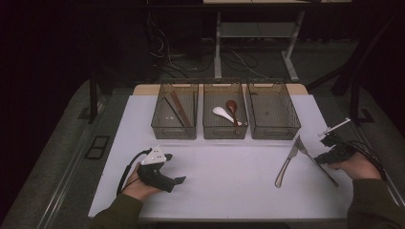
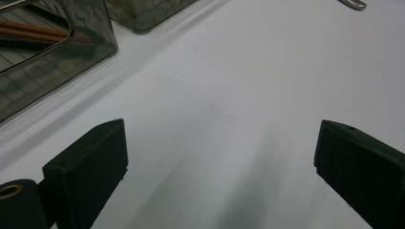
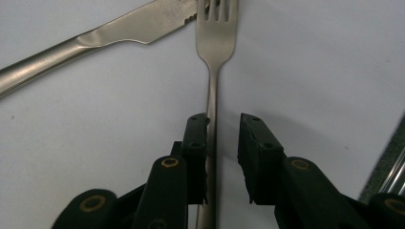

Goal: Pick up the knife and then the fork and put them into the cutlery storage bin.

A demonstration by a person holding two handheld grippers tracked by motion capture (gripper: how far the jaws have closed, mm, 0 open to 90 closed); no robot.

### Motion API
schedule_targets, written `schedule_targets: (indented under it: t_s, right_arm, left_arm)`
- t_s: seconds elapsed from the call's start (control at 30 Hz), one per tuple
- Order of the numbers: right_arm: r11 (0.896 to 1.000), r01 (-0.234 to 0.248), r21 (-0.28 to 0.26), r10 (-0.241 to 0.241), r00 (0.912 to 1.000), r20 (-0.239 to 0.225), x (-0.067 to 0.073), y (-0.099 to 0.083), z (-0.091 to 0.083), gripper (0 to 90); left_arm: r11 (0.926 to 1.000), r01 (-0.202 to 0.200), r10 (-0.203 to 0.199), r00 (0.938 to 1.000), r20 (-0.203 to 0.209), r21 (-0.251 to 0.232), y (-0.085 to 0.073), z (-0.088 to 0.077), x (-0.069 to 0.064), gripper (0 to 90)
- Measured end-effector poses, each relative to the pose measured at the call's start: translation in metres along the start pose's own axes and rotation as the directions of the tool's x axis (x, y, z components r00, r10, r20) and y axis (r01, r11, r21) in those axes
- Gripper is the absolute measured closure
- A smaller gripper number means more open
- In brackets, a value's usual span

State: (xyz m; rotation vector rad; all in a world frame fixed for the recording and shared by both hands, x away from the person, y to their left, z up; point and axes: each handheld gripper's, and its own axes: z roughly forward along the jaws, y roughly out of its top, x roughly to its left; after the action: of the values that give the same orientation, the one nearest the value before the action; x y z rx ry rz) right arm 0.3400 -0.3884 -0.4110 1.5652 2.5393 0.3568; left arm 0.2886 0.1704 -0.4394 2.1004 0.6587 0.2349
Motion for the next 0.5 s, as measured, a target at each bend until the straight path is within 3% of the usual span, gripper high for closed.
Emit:
schedule_targets:
  t_s: [0.27, 0.5]
  right_arm:
    - [0.993, 0.061, 0.101, -0.062, 0.9981, 0.006, 0.005, 0.024, 0.014, 73.2]
    - [0.986, 0.092, 0.142, -0.093, 0.9957, -0.001, 0.006, 0.031, 0.019, 78.4]
  left_arm:
    - [1.0, 0.0, 0.0, 1.0, 0.004, 0.001, 0.0, 0.0, 0.0, 3.4]
    - [1.0, -0.004, 0.004, 0.9999, 0.011, 0.009, 0.0, 0.002, -0.001, 3.3]
